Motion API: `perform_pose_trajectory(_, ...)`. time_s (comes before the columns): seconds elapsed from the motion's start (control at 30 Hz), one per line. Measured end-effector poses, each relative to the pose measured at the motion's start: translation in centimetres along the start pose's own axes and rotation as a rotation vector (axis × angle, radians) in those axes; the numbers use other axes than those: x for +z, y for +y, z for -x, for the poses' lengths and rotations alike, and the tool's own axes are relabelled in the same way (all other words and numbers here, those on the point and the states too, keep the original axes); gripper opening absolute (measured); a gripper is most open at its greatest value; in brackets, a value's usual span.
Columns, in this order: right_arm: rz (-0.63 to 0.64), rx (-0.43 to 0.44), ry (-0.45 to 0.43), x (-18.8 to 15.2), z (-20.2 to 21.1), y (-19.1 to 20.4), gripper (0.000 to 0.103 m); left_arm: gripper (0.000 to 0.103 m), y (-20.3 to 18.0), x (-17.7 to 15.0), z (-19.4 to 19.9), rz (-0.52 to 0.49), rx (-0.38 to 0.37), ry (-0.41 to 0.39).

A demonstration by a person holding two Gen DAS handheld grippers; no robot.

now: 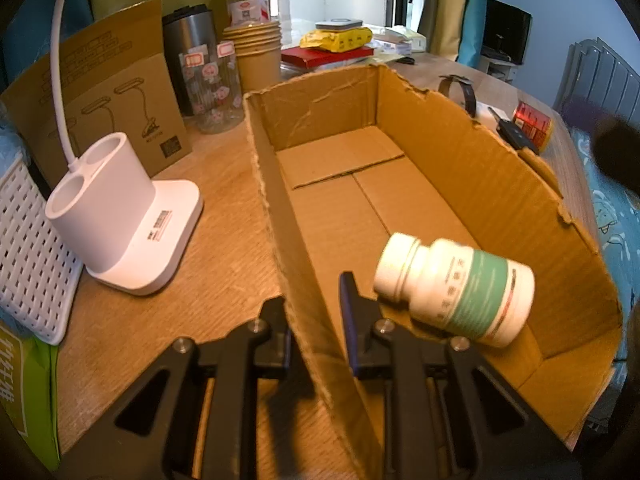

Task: Organize rigid objects
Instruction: 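Move the right gripper to the red-and-gold can and grasp it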

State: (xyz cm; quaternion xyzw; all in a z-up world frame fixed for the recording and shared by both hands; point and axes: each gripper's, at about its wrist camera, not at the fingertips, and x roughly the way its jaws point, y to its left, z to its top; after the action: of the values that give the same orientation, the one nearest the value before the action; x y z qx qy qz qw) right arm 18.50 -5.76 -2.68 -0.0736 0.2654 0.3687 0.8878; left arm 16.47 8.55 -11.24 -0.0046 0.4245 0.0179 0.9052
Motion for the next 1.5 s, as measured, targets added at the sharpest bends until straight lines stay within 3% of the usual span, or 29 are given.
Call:
perform_pose_trajectory(0.37,-0.138,-0.281,-0.068,0.7,2.2,-9.6,0.077,0.02,0.0,0.0,0.0,0.0,-0.001,0.0)
perform_pose_trajectory(0.53,-0.152,-0.361,-0.067,0.2,2.3,-12.7,0.077,0.02,0.0,0.0,0.0,0.001,-0.001,0.0)
perform_pose_trajectory(0.97,-0.161,-0.475,-0.028,-0.9,-0.9,-18.7,0.077,0.02,0.0,0.0,-0.1,0.001,-0.002,0.0)
perform_pose_trajectory(1.5,-0.246,-0.441,0.138,-2.0,-5.0,-23.6,0.077,0.021,-0.4,-0.2,-0.1,0.001,-0.006,0.001)
